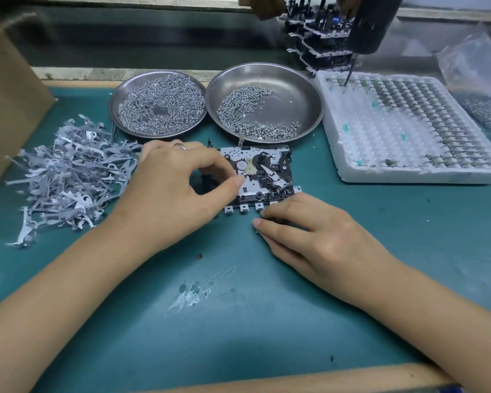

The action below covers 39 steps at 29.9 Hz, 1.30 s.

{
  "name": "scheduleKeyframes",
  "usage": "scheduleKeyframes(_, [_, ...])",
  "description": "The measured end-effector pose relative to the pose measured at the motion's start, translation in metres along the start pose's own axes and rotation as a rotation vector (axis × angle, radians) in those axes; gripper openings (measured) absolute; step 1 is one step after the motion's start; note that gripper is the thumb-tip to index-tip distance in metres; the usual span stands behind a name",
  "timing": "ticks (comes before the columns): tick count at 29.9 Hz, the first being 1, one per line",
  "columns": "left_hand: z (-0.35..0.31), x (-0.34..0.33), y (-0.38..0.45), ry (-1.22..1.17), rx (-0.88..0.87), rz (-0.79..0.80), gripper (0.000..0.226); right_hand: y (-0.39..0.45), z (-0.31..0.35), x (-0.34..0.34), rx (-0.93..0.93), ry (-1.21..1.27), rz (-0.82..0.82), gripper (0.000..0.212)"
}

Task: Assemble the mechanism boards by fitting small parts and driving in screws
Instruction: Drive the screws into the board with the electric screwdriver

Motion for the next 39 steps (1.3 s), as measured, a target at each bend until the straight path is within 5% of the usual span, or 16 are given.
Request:
scheduleKeyframes(19, [0.007,-0.002,0.002,-0.038,0.062,0.042,0.009,0.022,-0.021,0.018,-0.148,-0.022,-0.333,0.006])
scheduleKeyframes(29, [0.016,0.01,0.001,-0.125,0.117,-0.174,0.013,0.033,-0.023,0.001,-0.062,-0.024,-0.237,0.006])
scheduleKeyframes(35, [0.008,0.006,0.0,-0.086,0.061,-0.15,0.017,0.034,-0.021,-0.001,-0.034,-0.012,-0.199,0.007])
scheduleKeyframes(39, [-0.003,-0.003,-0.002,-0.013,-0.009,0.008,0.028,0.035,-0.028,-0.002,-0.17,0.157,-0.128,0.015])
Point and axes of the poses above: each hand's wrist, its own y-axis towards the middle knuckle, its own x-axis out of the back of the hand, z = x × y, the point moved 6 cm from there along y, towards the middle knuckle, and after that the axes turned 14 degrees about -y, right-handed, at the moved point
